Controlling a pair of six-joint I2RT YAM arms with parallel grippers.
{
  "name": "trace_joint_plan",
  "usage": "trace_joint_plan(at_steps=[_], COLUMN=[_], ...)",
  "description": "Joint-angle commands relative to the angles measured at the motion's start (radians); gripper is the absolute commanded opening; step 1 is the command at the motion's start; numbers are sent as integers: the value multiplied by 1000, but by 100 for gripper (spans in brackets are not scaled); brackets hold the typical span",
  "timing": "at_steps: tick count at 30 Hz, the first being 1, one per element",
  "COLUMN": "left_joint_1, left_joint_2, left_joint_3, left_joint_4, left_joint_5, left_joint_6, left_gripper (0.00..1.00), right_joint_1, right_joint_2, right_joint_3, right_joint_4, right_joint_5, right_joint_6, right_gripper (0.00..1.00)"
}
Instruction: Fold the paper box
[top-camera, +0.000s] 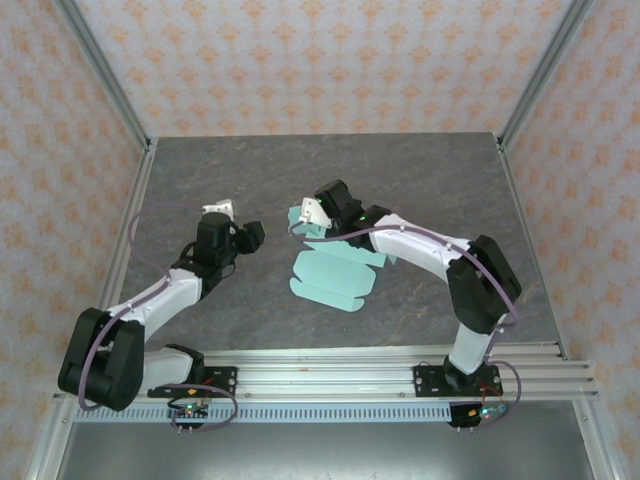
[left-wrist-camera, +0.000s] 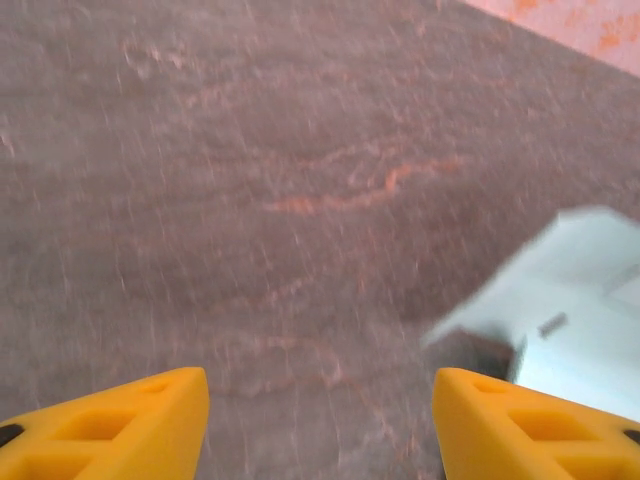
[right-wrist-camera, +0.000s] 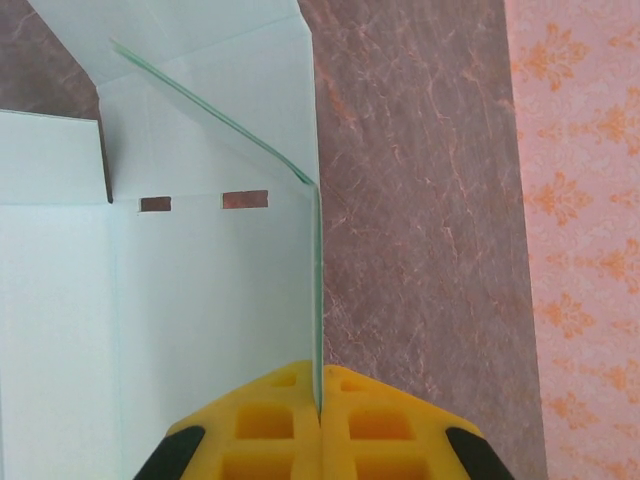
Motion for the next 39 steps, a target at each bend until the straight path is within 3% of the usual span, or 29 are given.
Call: trace_joint_plan(at_steps=[1,11,16,27,39], left_joint_1=[26,36,33,-28,-69], left_joint_2=[54,314,417,482,491], left_joint_3=[72,246,305,300,254], left_joint_4=[3,-53,-25,61,118], left_joint_5=[19,162,321,515,563], left_joint_6=[88,190,185,191,240], left_gripper=[61,61,61,58,56], right_joint_1=[-21,-61,-73,-78,-78], right_joint_2=[-54,-65,-83,-69,-52], right_joint_3=[2,29,25,25,-49], right_joint_4=[10,-59,-70,-58,75], right_joint_5=[-81,-213,-252,-260,-206], right_joint_6=[-80,-114,-113,-126,-206], right_gripper=[0,0,0,0,0])
